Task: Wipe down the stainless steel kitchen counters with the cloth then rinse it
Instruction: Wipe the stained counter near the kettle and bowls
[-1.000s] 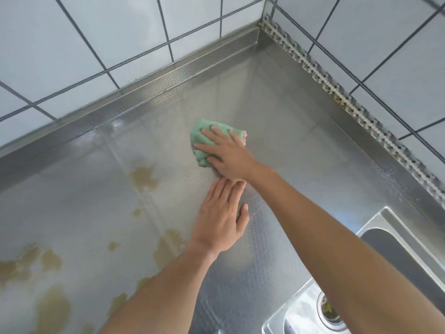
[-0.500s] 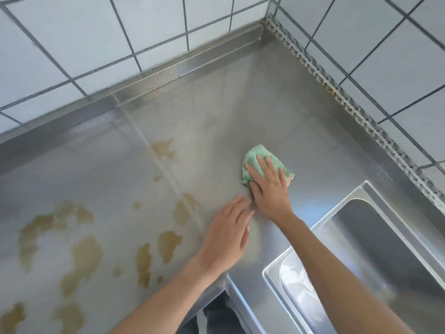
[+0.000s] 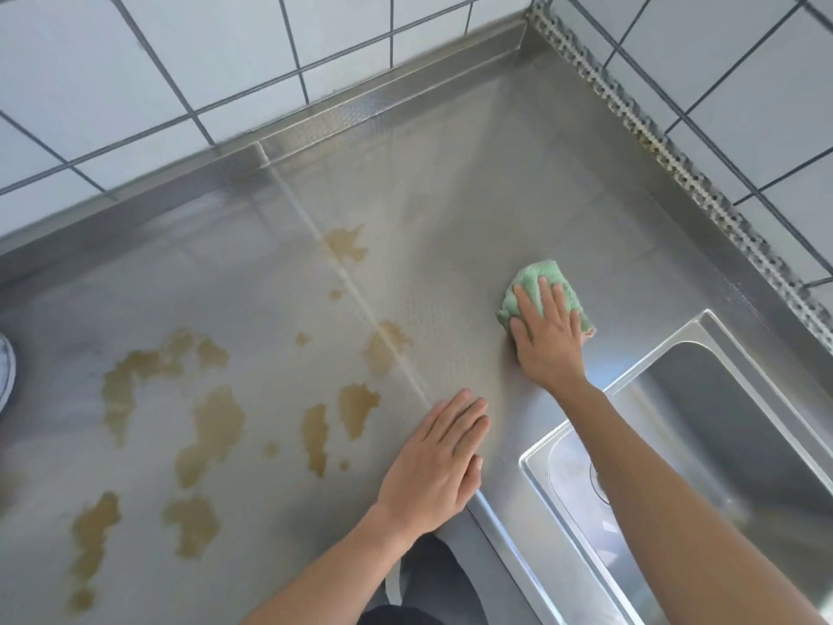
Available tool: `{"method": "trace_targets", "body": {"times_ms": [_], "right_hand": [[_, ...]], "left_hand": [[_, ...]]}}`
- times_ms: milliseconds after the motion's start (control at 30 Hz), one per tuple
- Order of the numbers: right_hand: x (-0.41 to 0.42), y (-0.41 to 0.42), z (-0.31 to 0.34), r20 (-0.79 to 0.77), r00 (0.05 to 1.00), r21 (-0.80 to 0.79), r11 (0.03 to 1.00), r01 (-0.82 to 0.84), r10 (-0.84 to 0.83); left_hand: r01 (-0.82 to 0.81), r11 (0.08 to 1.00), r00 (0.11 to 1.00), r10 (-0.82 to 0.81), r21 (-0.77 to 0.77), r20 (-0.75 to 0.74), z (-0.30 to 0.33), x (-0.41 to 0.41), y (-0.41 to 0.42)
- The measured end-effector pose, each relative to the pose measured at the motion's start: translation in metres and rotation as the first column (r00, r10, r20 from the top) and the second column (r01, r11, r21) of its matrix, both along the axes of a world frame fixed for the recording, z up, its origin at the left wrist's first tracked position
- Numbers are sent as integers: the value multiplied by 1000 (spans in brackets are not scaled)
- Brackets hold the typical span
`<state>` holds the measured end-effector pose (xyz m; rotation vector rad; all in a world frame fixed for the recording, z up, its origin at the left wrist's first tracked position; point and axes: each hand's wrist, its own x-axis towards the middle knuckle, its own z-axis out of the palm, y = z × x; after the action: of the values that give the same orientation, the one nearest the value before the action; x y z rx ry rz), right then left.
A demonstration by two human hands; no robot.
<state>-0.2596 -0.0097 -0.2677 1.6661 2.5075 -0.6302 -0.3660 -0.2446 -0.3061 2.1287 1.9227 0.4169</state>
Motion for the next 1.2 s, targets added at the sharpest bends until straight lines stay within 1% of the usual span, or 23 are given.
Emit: {"method": "trace_targets", "body": {"times_ms": [33, 100, 167, 200, 300, 367, 433, 500, 567, 633, 700, 733, 800, 900, 933, 1000, 1067, 1133, 1200], "right_hand": [[-13, -4, 0, 5, 1000, -3, 1000, -25, 25], [-26, -21, 2, -1, 988, -11, 987, -157, 157], [-21, -50, 6, -13, 957, -24, 956, -291, 291], [-13, -65, 9, -20, 945, -35, 945, -326, 325], [28, -106, 21, -53, 927, -49, 927, -373, 371], [58, -122, 27, -12, 925, -50, 923, -381, 381], [77, -122, 31, 50, 935, -84, 935, -345, 350], [72, -114, 31, 104, 961, -122, 962, -244, 257], [47, -112, 28, 124, 986, -105, 990, -99, 111], [14, -118, 23, 126, 992, -74, 997, 16, -6], [-13, -133, 17, 107, 994, -52, 998, 28, -23], [-20, -143, 14, 93, 996, -44, 999, -13, 17], [-19, -167, 14, 71, 984, -19, 987, -161, 162], [18, -195, 16, 39, 907, -9, 908, -420, 420], [34, -196, 18, 30, 879, -18, 880, -475, 475], [62, -184, 22, 52, 851, -51, 853, -520, 522], [72, -158, 22, 101, 871, -78, 877, -475, 481], [62, -126, 19, 108, 940, -86, 945, -314, 322], [31, -97, 15, 108, 983, -69, 988, -140, 147]], "left_hand": [[4, 1000, 1000, -4, 1, -1, 1, 0, 0], [6, 1000, 1000, -6, 4, 0, 8, -1, 0], [6, 1000, 1000, -5, -11, 19, 17, -4, 1], [7, 1000, 999, -6, -16, 40, 22, -6, 0], [74, 997, 987, -73, -5, 145, 33, -15, -12], [123, 992, 978, -121, -3, 170, 34, -21, -33], [122, 992, 980, -120, -6, 156, 28, -29, -59], [118, 993, 987, -115, -15, 109, 19, -37, -84], [150, 989, 988, -150, -10, 37, 9, -42, -103], [188, 982, 982, -188, 5, -12, 0, -46, -110], [193, 981, 981, -193, 16, -24, -6, -47, -111], [189, 982, 982, -189, 16, -20, -7, -46, -110], [188, 982, 982, -187, 11, -19, -9, -45, -109], [178, 984, 984, -178, 15, -8, -10, -46, -108], [177, 984, 984, -177, 18, -4, -11, -46, -108], [178, 984, 984, -178, 20, -6, -12, -45, -109], [183, 983, 983, -182, 18, -9, -13, -45, -109], [179, 984, 984, -179, 14, -14, -13, -46, -110], [178, 984, 984, -177, 13, -16, -11, -45, -109]]}}
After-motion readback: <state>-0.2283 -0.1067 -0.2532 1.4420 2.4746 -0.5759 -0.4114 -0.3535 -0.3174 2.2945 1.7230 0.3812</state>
